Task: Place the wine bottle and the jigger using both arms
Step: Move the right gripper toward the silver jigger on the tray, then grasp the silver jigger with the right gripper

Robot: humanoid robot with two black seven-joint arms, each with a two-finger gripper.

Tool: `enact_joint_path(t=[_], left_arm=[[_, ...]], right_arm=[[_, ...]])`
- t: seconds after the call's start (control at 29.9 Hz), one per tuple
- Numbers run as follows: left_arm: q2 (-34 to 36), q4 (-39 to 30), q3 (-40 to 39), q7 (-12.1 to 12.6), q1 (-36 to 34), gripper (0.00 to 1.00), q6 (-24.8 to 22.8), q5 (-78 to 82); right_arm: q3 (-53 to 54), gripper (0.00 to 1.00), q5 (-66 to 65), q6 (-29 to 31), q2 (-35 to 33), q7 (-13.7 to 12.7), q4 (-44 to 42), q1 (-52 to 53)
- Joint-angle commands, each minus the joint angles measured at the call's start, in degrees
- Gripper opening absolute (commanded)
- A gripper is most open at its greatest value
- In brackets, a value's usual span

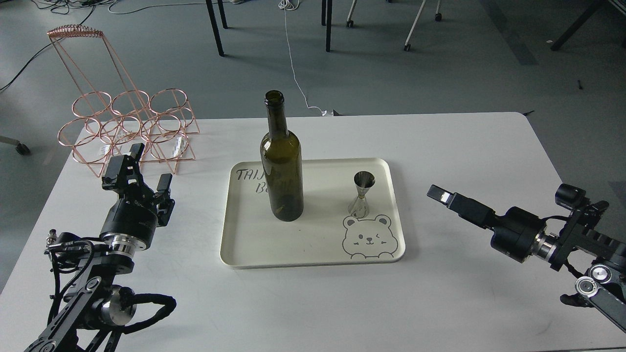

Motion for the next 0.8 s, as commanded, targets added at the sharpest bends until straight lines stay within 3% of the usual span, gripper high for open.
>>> enact_joint_path(t=[0.0,0.3,0.77], left_arm=[[0.1,0.0,0.0,-0.9,0.1,0.98,0.1,0.1],[0.1,0.0,-0.1,-1.6,0.2,0.98,0.2,0.1],[0.1,0.0,-0.1,-1.7,0.1,0.98,0.2,0.1]], right_arm=[[-0.7,0.99,-13.9,-5.8,2.2,0.0,-0.8,-0.1],[-0.9,0.99,-30.0,-10.2,8.4,0.0,-8.2,3.9],[-7.0,0.95,-30.0,-11.4,17.9,0.0,-21.5,13.9]])
